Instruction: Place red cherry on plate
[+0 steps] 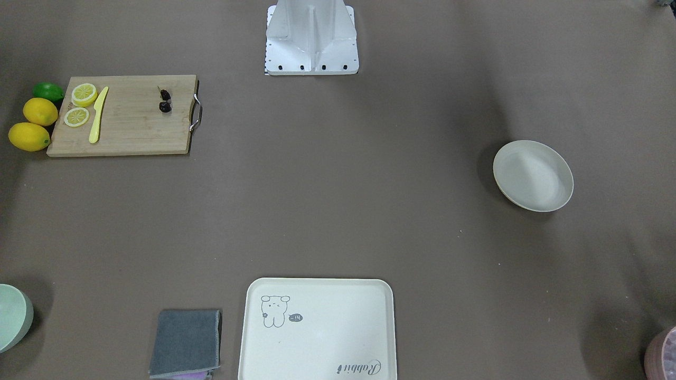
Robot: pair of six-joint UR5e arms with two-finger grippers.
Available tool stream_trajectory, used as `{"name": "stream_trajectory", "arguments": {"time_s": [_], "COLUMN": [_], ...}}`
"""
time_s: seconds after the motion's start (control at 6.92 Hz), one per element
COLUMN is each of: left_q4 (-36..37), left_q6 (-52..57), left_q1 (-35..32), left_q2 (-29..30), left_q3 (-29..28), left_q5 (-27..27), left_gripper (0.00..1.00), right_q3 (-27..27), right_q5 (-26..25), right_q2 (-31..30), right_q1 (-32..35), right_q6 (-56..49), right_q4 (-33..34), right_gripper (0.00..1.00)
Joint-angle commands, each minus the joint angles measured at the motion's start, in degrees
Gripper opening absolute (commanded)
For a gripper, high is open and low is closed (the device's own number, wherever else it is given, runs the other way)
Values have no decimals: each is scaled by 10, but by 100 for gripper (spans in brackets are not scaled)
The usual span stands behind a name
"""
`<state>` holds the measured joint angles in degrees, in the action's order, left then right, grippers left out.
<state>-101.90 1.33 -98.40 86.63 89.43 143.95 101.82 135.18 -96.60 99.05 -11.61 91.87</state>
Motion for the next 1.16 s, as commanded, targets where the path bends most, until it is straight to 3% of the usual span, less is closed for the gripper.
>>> {"name": "stream_trajectory", "arguments": {"time_s": [0.0, 0.29, 0.43, 0.58, 0.72, 0.87, 1.01], "left_q4": [-3, -6, -48, -65, -146, -225, -259], "left_q6": [6, -24, -40, -125, -160, -191, -195], "left_q1": [35, 63, 93, 110, 133, 157, 181], "left_q2": [8, 17, 23, 28, 13, 9, 27], "left_q3": [-6, -1, 20, 21, 22, -16, -41], "left_q5": [75, 153, 157, 161, 160, 158, 111], "left_gripper": [99, 99, 99, 99, 99, 97, 97], "right_q3": [2, 3, 3, 3, 3, 4, 4], "right_q5": [-2, -4, -5, -6, -6, -7, -7], "right_q2": [1, 1, 0, 0, -2, -3, -6], "right_q1": [0, 0, 0, 0, 0, 0, 1], "right_q6": [4, 4, 4, 4, 4, 4, 4], "right_q4": [2, 2, 2, 2, 2, 1, 1], "right_gripper": [99, 99, 99, 99, 99, 99, 99]}}
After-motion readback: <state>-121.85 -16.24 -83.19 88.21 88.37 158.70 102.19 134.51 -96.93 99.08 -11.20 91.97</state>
